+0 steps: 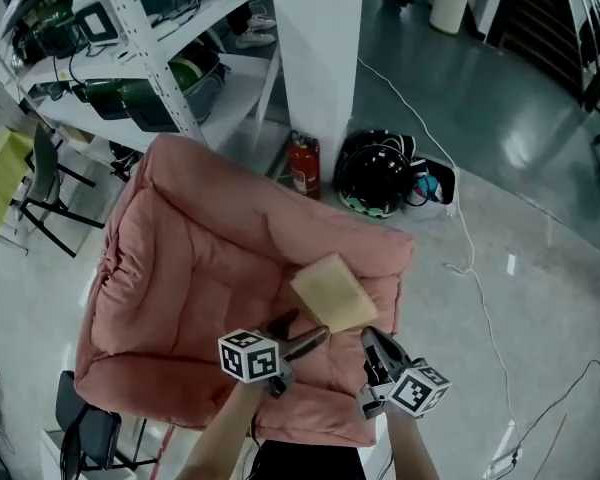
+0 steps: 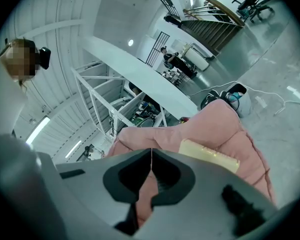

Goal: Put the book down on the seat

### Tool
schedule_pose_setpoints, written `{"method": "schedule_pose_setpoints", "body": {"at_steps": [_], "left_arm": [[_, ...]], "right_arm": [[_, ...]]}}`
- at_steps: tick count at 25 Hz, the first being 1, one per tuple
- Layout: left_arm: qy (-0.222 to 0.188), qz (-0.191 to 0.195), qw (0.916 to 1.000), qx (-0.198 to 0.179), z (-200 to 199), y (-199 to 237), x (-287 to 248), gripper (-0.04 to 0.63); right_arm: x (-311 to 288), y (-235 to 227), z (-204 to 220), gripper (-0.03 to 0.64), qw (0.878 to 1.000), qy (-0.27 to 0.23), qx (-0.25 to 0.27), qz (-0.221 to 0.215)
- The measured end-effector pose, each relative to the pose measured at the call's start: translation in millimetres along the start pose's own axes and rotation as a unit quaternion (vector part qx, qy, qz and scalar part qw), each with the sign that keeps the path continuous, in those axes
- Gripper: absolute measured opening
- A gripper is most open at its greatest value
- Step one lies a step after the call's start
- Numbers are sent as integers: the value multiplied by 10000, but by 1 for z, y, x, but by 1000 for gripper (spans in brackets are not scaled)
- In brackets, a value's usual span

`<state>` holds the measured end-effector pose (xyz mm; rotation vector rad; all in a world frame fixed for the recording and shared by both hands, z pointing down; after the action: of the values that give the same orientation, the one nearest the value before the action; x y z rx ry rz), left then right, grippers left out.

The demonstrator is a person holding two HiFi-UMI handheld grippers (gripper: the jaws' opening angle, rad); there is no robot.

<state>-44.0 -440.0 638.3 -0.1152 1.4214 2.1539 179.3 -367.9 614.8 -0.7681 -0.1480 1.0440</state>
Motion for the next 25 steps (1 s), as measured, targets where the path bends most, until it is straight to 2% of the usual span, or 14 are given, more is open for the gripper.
{"method": "schedule_pose_setpoints", "body": {"at_steps": [8,17,22,25], "left_arm": [[197,244,9995,-92,18,-59,27,403],[-117,475,9986,-213,29,-117,71,385],[-420,237,9978,-458,32,-146,103,216],[-594,158,9962,-616,33,-162,125,135]], "right_arm": [[17,43,-11,14,9997,185,119,-51],[46,92,-33,14,9991,214,358,-121],[73,124,-41,14,9983,130,565,19],[88,144,-45,14,9982,52,596,72]]}}
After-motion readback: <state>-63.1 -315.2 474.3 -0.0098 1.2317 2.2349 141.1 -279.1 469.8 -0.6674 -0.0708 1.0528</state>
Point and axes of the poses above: the fingertips, and each gripper's own axes: x backward along the fingers, y to its left, z out of its underside, the point moved 9 cm from there along x, backward along the fingers, and after that the axes turned 13 degrees about x, right-handed, at the moved point
